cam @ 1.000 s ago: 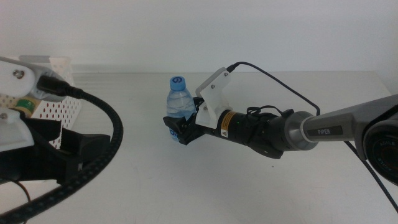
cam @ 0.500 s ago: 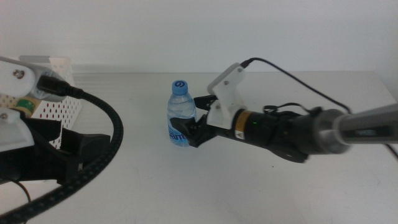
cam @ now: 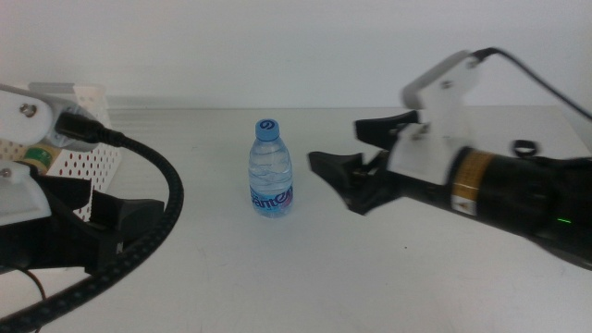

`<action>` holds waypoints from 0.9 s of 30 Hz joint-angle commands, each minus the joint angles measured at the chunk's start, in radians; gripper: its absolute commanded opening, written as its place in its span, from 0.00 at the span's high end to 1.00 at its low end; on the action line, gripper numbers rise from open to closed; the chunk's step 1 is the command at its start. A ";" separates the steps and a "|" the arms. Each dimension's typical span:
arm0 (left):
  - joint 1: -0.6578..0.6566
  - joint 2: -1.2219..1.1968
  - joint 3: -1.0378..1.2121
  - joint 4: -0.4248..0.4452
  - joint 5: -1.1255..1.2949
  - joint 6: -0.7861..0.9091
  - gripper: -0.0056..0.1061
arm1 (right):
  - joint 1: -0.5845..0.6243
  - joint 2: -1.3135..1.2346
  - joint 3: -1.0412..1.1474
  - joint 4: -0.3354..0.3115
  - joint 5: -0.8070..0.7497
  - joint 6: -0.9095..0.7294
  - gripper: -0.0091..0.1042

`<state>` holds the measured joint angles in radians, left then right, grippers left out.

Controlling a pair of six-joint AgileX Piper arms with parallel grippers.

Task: Use arms to grab the bottles and put them into the dustbin to the left of the table.

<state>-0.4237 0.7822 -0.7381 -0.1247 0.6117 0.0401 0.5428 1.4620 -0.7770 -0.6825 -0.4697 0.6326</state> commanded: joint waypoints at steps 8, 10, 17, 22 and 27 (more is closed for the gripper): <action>-0.006 -0.005 -0.027 -0.009 -0.073 -0.014 0.14 | 0.001 -0.337 0.106 -0.160 0.113 0.238 0.25; -0.006 -0.005 -0.027 -0.009 -0.073 -0.014 0.14 | 0.001 -0.411 0.148 -0.143 0.182 0.241 0.25; -0.006 -0.005 -0.027 -0.009 -0.073 -0.014 0.14 | 0.001 -0.638 0.241 0.128 0.358 -0.032 0.26; -0.006 -0.005 -0.027 -0.009 -0.073 -0.014 0.14 | 0.001 -0.753 0.250 0.392 0.524 -0.345 0.26; -0.006 -0.005 -0.027 -0.009 -0.073 -0.014 0.14 | 0.001 -0.817 0.250 0.557 0.614 -0.557 0.26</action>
<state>-0.4237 0.7822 -0.7381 -0.1247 0.6117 0.0401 0.5428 0.6594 -0.5041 -0.1700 0.1799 0.1573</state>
